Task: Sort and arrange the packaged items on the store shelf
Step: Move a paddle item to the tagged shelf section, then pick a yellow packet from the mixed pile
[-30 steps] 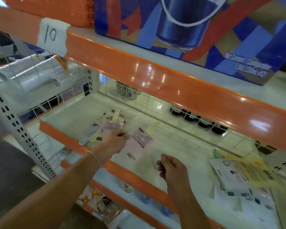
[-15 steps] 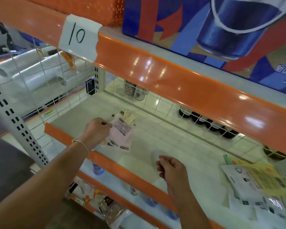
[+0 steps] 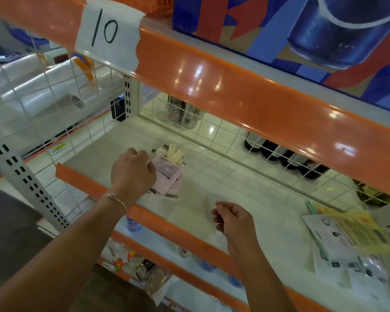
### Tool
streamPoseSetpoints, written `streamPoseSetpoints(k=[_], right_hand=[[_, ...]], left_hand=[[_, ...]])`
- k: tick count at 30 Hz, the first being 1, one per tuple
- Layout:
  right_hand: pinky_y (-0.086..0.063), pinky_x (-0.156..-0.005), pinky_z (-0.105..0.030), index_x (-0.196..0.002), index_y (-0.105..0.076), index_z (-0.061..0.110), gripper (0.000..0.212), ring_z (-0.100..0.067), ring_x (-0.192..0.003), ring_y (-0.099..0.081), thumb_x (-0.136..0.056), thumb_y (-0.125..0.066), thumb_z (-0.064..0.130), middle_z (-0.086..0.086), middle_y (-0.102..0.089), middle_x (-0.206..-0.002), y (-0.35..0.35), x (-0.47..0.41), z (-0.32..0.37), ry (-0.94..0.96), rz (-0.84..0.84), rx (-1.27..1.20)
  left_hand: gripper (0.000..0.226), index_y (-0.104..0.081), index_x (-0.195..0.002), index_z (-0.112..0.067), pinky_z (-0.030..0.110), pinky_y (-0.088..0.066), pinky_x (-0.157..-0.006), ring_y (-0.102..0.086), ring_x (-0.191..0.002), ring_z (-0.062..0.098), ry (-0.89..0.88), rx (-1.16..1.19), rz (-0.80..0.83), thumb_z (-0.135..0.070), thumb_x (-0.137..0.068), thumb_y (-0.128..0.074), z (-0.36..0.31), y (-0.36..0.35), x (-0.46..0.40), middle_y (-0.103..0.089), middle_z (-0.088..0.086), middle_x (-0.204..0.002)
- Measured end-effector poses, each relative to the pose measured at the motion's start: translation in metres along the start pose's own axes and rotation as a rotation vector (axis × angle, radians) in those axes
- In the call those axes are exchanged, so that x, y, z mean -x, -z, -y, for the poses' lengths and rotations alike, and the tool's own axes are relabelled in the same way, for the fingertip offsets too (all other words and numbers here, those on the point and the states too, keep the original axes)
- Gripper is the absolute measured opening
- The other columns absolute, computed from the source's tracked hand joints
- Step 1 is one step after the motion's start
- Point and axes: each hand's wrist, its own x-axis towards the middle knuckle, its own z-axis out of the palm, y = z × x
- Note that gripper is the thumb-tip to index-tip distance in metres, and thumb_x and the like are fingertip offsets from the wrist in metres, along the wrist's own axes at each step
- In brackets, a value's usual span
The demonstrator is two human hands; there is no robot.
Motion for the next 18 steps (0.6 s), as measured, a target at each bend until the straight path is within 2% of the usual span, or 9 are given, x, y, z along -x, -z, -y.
streamPoseSetpoints(k=[2,5,8,12,18], right_hand=[[-0.049,-0.058,-0.026,-0.094,-0.072,0.010,0.013,-0.016,-0.066,-0.062,-0.093,-0.060,0.005,-0.007,-0.073,-0.078,0.006,0.000,-0.001,-0.005,-0.014,0.012],[-0.049,-0.059,-0.027,-0.095,-0.072,0.009,0.013,-0.016,-0.067,-0.062,-0.093,-0.059,0.004,-0.007,-0.073,-0.080,0.023,0.000,-0.002,-0.011,-0.074,-0.002],[-0.048,-0.057,-0.027,-0.095,-0.072,0.009,0.014,-0.016,-0.064,-0.062,-0.093,-0.059,0.004,-0.008,-0.073,-0.079,0.052,0.001,-0.005,-0.017,-0.162,-0.043],[-0.049,-0.059,-0.029,-0.095,-0.072,0.011,0.014,-0.018,-0.066,-0.062,-0.093,-0.059,0.004,-0.009,-0.073,-0.082,0.099,0.005,-0.011,-0.040,-0.292,-0.102],[-0.049,-0.059,-0.030,-0.090,-0.070,0.003,0.009,-0.021,-0.064,-0.061,-0.093,-0.063,0.009,-0.011,-0.069,-0.079,0.167,0.012,-0.018,-0.093,-0.468,-0.229]], left_hand=[[0.025,-0.064,-0.101,-0.005,0.035,-0.046,-0.068,-0.055,-0.081,0.031,-0.129,0.050,-0.098,-0.023,-0.091,-0.050,-0.013,-0.003,0.008,-0.057,0.012,-0.092],[0.026,-0.067,-0.091,-0.004,0.033,-0.042,-0.064,-0.056,-0.072,0.034,-0.349,0.154,-0.162,-0.021,-0.084,-0.049,-0.037,-0.017,0.020,-0.059,0.013,-0.083],[0.026,-0.068,-0.094,-0.008,0.031,-0.046,-0.062,-0.060,-0.074,0.029,-0.489,0.276,-0.107,-0.023,-0.086,-0.049,-0.064,-0.037,0.038,-0.062,0.008,-0.086],[0.026,-0.069,-0.089,-0.011,0.036,-0.047,-0.070,-0.060,-0.072,0.022,-0.632,0.392,-0.043,-0.023,-0.086,-0.047,-0.105,-0.064,0.069,-0.063,0.001,-0.080],[0.026,-0.068,-0.095,-0.012,0.037,-0.048,-0.074,-0.061,-0.080,0.024,-0.730,0.403,0.085,-0.024,-0.083,-0.048,-0.162,-0.102,0.121,-0.062,0.001,-0.085]])
